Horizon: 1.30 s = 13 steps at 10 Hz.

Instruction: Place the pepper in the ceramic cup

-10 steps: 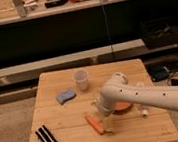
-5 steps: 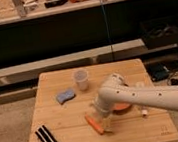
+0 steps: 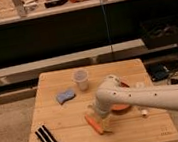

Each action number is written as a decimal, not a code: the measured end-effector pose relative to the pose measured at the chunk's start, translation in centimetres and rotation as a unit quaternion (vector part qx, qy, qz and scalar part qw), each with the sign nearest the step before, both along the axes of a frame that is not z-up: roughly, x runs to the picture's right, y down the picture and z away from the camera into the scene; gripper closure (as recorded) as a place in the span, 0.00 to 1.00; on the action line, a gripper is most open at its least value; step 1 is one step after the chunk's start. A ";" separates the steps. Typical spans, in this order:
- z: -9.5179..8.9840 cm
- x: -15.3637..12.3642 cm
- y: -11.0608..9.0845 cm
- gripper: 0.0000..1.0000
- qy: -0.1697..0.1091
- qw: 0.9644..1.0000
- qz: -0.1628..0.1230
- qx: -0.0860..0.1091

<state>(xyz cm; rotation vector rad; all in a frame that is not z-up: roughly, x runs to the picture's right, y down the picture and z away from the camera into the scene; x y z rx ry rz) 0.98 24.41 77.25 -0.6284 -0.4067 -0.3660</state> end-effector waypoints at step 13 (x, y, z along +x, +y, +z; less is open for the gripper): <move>2.3 -1.6 2.3 0.20 -0.018 0.998 -0.065 0.017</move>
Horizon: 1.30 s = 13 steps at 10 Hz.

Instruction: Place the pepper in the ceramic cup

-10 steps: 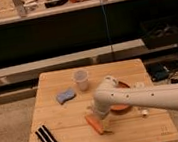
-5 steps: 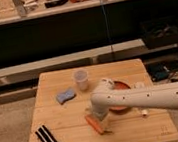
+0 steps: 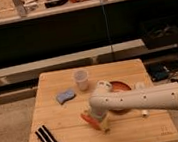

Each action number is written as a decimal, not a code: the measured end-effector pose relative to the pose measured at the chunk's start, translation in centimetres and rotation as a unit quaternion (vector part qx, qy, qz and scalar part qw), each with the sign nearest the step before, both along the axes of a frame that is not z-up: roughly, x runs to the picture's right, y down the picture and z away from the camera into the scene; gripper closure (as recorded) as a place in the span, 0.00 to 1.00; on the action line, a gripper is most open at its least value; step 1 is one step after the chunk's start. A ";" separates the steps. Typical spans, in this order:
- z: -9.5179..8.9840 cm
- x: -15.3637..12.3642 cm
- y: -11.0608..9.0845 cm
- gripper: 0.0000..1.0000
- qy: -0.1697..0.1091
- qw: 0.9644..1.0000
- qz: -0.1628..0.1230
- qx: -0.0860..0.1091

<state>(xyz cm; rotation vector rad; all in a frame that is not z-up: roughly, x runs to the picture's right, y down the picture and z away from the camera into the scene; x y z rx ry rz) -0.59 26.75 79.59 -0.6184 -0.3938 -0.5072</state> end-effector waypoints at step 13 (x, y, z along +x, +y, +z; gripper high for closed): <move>0.8 -1.0 2.3 0.20 -0.011 1.000 -0.004 -0.020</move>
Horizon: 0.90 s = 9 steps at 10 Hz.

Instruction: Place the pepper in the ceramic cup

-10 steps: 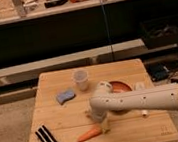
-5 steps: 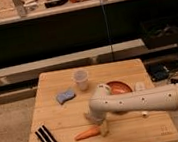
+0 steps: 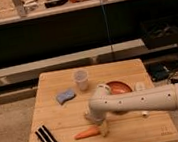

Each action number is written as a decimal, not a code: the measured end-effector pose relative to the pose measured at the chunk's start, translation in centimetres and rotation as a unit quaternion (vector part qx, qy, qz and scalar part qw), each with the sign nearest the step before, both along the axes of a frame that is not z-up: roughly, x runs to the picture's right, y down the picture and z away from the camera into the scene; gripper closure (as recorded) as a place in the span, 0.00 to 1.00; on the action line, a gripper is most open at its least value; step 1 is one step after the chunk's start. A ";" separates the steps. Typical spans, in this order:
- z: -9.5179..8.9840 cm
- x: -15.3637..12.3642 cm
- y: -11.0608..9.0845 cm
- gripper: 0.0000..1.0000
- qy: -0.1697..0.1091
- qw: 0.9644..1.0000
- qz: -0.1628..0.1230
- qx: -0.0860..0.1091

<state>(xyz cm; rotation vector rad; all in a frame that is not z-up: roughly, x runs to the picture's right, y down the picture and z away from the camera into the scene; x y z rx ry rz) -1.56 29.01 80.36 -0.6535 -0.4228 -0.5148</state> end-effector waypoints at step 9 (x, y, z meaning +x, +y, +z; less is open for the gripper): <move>-0.1 0.0 0.0 0.20 0.000 1.000 -0.001 -0.001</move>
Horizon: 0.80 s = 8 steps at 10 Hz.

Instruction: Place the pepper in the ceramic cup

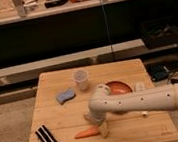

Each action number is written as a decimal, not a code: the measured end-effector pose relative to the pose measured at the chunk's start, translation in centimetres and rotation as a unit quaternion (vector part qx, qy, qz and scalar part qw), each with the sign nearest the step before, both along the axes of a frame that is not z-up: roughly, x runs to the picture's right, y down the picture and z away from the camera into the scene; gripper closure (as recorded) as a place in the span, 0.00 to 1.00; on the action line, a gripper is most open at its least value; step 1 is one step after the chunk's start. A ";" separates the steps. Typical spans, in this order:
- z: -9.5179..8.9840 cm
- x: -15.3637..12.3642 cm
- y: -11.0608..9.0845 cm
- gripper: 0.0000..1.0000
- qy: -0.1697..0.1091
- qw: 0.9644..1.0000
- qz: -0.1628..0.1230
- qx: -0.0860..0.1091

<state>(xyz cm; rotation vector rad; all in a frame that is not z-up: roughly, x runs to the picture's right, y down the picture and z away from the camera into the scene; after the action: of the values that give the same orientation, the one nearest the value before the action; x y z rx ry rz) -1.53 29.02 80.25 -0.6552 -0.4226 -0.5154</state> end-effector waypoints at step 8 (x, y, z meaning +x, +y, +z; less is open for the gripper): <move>0.0 -0.5 0.4 0.20 -0.002 1.000 -0.007 -0.004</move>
<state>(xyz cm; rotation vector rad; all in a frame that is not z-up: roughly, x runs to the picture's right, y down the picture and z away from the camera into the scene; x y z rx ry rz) -2.03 29.43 80.21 -0.6651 -0.4249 -0.5298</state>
